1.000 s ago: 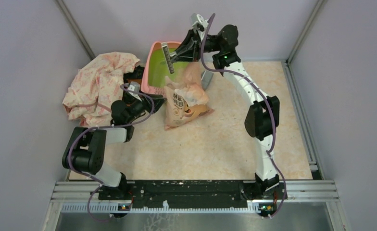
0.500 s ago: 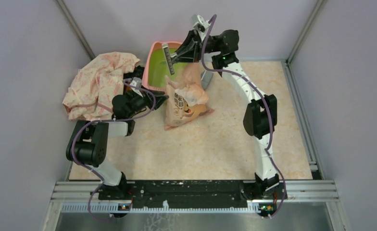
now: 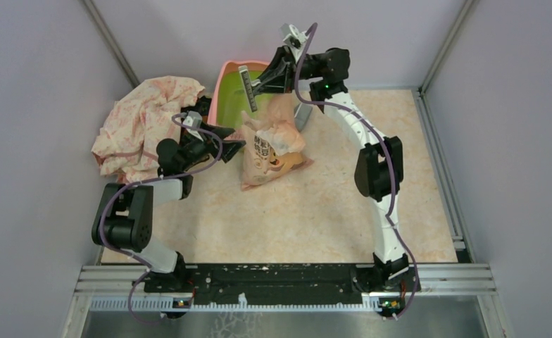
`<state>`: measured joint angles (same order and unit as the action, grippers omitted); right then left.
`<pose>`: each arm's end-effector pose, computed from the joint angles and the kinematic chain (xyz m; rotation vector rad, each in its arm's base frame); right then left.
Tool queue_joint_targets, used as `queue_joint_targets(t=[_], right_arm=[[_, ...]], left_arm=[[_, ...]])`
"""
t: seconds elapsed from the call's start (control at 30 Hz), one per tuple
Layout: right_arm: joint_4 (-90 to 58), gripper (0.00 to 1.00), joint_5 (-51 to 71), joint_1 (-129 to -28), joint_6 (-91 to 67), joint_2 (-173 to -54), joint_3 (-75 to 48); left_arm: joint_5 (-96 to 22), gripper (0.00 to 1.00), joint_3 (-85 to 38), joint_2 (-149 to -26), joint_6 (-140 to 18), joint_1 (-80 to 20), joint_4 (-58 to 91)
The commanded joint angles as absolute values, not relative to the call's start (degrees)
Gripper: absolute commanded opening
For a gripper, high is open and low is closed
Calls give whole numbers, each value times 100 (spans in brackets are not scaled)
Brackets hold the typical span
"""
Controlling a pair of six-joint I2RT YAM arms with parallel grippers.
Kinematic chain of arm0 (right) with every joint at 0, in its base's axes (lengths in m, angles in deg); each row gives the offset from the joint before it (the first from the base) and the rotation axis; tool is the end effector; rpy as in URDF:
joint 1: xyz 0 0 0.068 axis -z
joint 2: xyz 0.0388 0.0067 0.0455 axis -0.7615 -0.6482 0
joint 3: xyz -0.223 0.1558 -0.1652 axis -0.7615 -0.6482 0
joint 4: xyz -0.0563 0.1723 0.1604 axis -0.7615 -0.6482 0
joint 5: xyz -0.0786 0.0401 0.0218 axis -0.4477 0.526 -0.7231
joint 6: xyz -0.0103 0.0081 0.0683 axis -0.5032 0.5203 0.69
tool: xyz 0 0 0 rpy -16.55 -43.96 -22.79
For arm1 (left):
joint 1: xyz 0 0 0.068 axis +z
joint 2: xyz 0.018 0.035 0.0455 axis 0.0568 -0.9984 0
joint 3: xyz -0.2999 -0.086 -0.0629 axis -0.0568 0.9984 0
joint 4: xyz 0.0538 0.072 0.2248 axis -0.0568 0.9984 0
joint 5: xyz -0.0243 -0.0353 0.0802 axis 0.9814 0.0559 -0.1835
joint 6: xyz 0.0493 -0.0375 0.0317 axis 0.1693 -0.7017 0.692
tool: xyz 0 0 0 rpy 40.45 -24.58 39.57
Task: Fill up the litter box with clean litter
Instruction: Clamp the cat litter bag at the center of the board.
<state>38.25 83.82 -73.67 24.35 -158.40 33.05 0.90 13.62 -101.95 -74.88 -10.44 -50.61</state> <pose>0.4207 0.2492 0.4705 -1.3675 0.8905 1.4322 0.3013 -0.0791 0.3034 0.5011 1.3832 -0.9886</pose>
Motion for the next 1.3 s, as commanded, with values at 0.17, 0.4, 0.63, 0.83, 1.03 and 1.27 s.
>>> queue_joint_targets(t=[0.17,0.4,0.63,0.83,1.03,1.27], right_arm=[[4390,0,8409,-7272,2769,-15868,3516],[4434,0,8438,-7249,2890,-15958,3696],[4583,0,8428,-7214,3009,-16054,3731],[4777,0,8445,-7201,3226,-16122,3748],[4980,0,8437,-7200,3429,-16132,3777],[5166,0,8419,-7198,3617,-16132,3776]], left_arm=[[383,81,1035,-10651,-7616,-1055,-5525],[490,73,675,-11132,-7713,-1099,-5765],[571,55,676,-11094,-7717,-1099,-5717],[557,49,880,-10889,-7618,-1099,-5546],[572,44,1066,-10687,-7619,-1099,-5491],[529,41,1010,-10829,-7673,-1164,-5585]])
